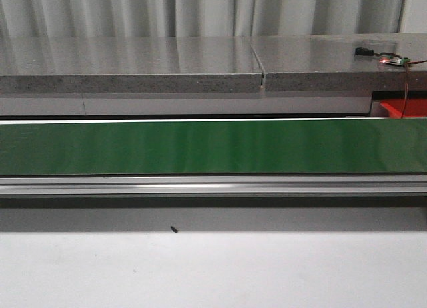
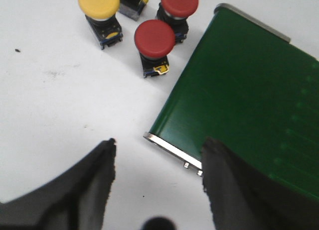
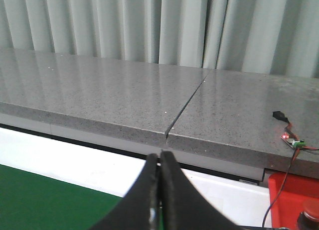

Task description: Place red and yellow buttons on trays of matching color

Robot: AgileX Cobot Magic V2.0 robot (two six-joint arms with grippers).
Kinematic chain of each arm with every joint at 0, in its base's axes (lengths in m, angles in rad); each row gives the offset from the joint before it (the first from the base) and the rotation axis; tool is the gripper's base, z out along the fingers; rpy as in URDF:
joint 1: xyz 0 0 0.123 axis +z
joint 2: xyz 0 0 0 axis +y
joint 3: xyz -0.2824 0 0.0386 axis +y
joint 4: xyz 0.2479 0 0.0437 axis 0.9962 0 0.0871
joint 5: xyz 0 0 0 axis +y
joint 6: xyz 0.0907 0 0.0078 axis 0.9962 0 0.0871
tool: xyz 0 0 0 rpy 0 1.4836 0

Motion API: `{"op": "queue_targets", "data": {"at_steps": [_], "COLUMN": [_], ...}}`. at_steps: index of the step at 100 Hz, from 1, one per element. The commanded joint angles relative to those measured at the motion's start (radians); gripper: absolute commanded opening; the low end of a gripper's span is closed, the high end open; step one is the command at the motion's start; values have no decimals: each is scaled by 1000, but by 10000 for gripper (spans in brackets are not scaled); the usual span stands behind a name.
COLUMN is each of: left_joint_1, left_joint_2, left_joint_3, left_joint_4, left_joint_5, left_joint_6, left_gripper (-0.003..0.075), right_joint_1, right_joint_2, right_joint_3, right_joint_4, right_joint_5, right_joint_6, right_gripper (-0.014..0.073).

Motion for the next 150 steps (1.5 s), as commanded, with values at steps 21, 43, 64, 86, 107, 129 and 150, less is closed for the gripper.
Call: {"op": "queue_targets", "data": {"at_steps": [21,43,64,86,107,129,150], "left_joint_1": [29,29,27,27,27,27,27], "left_joint_2": [242,409,515,587,620,631,631], "left_joint_3": [-252,-420,-529,-598,-606,-606,-606], "left_joint_4": [-25,-45,-45,-47,-79,-79,-81], "left_joint_5": [119,190,236,233,235,234,227], "left_joint_6": [4,-7,-7,-7,-7,-7,2], "left_gripper": [473,473,472,472,448,410,217], "right_joint_1": [0,0,0,0,0,0,0], "right_joint_2": [-4,-4,-4,-4,-4,-4,-4], "right_joint_3": [-26,-26,-26,-26,-26,-26,-26], "right_joint_4": [23,23,23,23,24,24,24], "right_joint_5": [42,42,42,42,42,42,42], "right_joint_6": [-9,-9,-9,-9,-9,-9,-9], "right_gripper": [-59,-59,-59,-59,-59,-59,-59]}}
